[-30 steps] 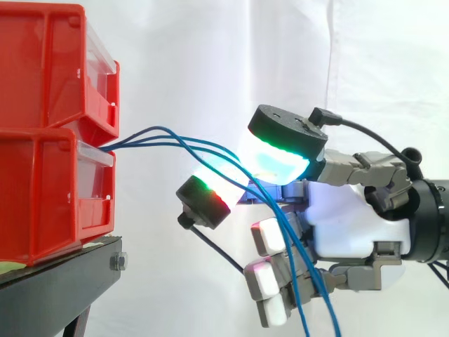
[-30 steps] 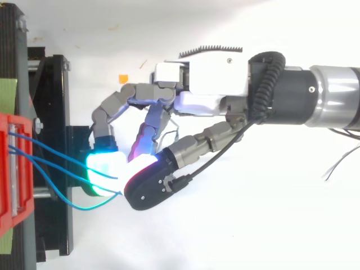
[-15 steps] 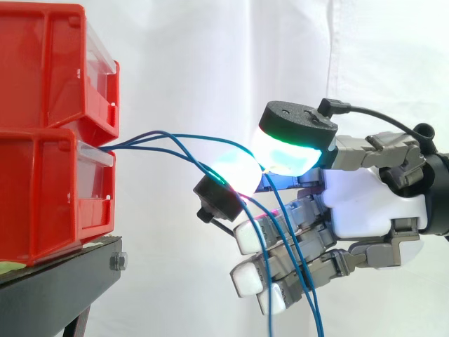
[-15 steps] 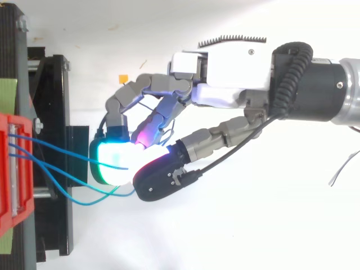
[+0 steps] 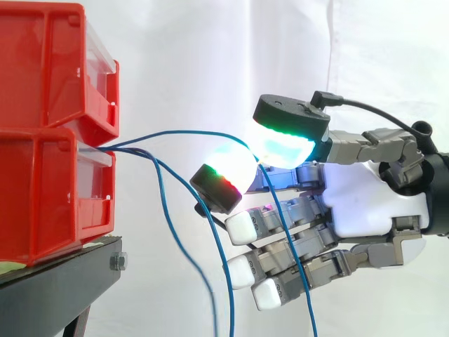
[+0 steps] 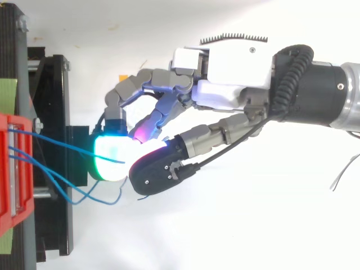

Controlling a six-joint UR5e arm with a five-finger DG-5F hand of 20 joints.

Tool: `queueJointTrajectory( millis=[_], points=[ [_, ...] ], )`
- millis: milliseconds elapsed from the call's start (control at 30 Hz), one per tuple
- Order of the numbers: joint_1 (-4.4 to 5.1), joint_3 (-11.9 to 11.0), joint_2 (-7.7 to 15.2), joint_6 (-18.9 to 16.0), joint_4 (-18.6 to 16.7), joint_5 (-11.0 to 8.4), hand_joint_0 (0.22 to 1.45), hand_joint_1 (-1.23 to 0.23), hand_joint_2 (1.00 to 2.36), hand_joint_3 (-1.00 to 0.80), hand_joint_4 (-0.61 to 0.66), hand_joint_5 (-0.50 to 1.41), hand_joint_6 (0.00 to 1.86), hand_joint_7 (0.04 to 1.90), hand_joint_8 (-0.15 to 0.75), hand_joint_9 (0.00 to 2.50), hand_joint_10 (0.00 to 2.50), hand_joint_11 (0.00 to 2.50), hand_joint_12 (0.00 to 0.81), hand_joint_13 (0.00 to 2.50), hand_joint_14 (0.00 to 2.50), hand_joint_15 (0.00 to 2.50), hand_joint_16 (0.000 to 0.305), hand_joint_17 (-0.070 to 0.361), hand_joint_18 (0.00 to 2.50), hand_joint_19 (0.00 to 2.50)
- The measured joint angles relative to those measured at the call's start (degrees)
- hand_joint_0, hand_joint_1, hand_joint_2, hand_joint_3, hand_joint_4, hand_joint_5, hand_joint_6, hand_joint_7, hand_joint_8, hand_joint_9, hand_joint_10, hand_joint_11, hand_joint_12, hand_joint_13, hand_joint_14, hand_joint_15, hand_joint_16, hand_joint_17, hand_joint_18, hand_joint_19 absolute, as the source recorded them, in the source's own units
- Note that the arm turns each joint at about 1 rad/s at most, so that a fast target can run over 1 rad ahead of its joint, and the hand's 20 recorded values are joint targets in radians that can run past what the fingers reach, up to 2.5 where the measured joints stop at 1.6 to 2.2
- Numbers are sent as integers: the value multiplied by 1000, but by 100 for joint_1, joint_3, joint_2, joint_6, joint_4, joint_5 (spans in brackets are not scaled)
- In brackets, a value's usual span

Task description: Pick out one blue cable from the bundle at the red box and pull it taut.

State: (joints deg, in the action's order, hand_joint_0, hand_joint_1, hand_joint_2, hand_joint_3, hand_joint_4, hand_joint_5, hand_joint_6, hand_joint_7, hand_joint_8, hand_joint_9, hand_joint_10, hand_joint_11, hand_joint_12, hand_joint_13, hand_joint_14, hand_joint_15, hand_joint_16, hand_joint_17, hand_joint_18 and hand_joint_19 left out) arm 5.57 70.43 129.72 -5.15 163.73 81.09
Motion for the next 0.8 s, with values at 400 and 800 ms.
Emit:
queueJointTrajectory(
  millis=[400, 800],
  points=[
    [118, 637, -488, 28, 106, -466, 482, -752, 1389, -139, -235, 8, 786, 1030, 205, 1001, 0, 69, 372, 711, 10, 304, 58, 131, 550, 451],
    [230, 936, -712, -12, 88, -658, 479, -748, 1405, -146, -232, 9, 786, 1029, 213, 1048, 1, 92, 378, 723, 10, 312, 59, 132, 555, 452]
  ],
)
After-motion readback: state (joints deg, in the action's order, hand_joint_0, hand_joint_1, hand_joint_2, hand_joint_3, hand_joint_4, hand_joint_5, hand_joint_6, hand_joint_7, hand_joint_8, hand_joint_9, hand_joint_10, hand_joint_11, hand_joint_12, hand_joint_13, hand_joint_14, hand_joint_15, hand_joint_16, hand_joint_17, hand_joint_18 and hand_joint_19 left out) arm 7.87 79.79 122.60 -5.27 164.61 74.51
